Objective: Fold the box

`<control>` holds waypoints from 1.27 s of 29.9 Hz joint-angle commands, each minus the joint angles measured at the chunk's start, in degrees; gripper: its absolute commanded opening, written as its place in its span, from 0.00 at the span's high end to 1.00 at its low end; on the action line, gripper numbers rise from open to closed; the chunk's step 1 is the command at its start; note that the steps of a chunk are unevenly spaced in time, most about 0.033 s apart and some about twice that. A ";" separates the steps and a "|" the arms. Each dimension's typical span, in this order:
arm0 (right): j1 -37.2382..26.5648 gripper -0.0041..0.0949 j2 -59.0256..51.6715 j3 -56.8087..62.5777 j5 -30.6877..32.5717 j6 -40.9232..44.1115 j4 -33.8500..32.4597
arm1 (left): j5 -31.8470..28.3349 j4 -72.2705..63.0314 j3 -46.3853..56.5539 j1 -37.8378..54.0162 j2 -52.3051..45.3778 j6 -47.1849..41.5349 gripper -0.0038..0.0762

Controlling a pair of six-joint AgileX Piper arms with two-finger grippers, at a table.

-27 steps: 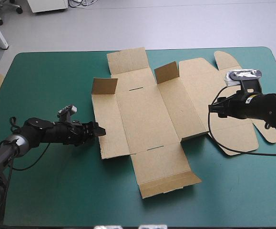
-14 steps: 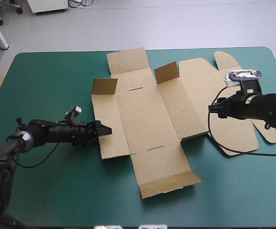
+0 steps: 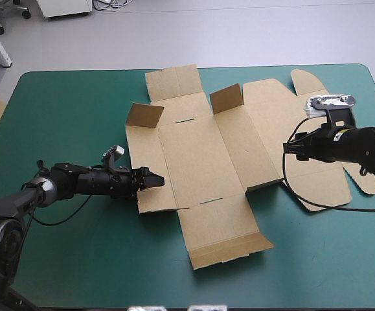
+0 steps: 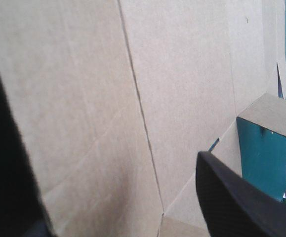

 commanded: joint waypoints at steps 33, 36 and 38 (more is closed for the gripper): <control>-0.46 0.38 -1.30 -1.96 -2.76 -0.76 0.03 | -10.74 -9.57 -0.88 -5.02 -2.04 1.54 0.69; -0.46 0.38 -1.30 -1.96 -2.86 -1.03 -0.06 | -13.32 -10.49 -0.88 -6.04 -2.04 1.44 0.77; -0.46 0.38 -1.30 -1.96 -2.86 -1.03 -0.19 | -13.47 -11.58 -0.88 -6.17 -2.04 1.54 0.79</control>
